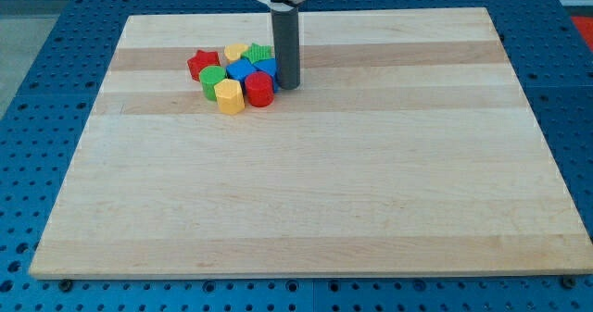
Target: Place your arm to the left of the red star
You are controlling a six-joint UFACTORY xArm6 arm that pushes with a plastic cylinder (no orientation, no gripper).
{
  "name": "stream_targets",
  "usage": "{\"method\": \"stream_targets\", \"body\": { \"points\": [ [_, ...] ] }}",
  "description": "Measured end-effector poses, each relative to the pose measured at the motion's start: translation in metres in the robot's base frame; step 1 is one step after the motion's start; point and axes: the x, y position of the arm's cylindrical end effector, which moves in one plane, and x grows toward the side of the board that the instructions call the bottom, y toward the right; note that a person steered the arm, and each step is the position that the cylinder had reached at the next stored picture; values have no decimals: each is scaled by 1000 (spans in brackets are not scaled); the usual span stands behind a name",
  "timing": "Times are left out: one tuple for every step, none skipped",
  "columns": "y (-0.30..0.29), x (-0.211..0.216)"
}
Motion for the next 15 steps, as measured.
{"method": "stream_targets", "body": {
  "points": [
    [7, 0],
    [74, 15],
    [141, 70],
    [158, 144],
    [160, 161],
    [186, 161],
    [192, 161],
    [215, 161],
    [287, 158],
    [269, 159],
    [183, 169],
    [83, 168],
    [-35, 160],
    [-145, 146],
    [-197, 77]
  ]
}}
